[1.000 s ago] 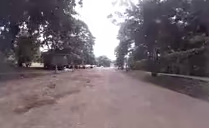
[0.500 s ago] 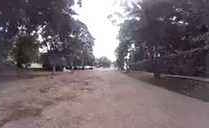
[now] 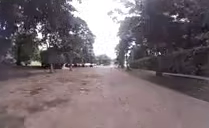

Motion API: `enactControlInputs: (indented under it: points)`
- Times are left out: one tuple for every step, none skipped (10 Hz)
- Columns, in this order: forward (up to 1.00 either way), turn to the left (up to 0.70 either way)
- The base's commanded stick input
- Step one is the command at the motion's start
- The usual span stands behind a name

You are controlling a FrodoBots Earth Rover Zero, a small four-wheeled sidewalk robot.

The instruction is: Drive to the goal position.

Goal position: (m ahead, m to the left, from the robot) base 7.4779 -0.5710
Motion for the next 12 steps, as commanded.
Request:
enactControlInputs:
  points:
    - [0.7, 0.0]
    - [0.7, 0.0]
    - [0.7, 0.0]
    - [0.7, 0.0]
    - [0.7, 0.0]
    - [0.7, 0.0]
    - [0.7, 0.0]
    - [0.7, 0.0]
    - [0.7, 0.0]
    - [0.7, 0.0]
    - [0.7, 0.0]
    - [0.7, 0.0]
